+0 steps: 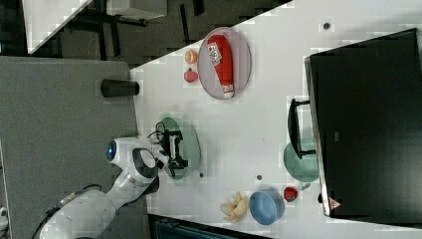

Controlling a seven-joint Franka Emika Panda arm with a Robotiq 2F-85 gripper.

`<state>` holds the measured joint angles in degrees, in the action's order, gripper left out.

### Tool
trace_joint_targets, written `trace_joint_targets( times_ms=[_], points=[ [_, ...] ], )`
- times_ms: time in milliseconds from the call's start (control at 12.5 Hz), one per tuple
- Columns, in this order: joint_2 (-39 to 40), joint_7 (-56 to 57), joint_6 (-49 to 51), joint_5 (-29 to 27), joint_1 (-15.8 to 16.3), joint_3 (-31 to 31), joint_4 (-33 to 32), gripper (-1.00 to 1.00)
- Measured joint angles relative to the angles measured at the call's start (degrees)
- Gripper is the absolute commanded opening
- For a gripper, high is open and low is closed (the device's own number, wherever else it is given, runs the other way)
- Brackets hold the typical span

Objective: Drag strainer left to right.

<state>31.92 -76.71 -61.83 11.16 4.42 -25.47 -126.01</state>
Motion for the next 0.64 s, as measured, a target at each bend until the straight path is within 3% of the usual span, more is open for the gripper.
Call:
trace_joint_targets(
  times_ms=[480,640],
  points=[
    [-0.87,0.00,1.23,1.78,-0.21,1.87,-1.12,1.00],
    [-2.97,0.00,0.78,-0.16,-1.10,2.27,-1.79,1.00]
  ],
)
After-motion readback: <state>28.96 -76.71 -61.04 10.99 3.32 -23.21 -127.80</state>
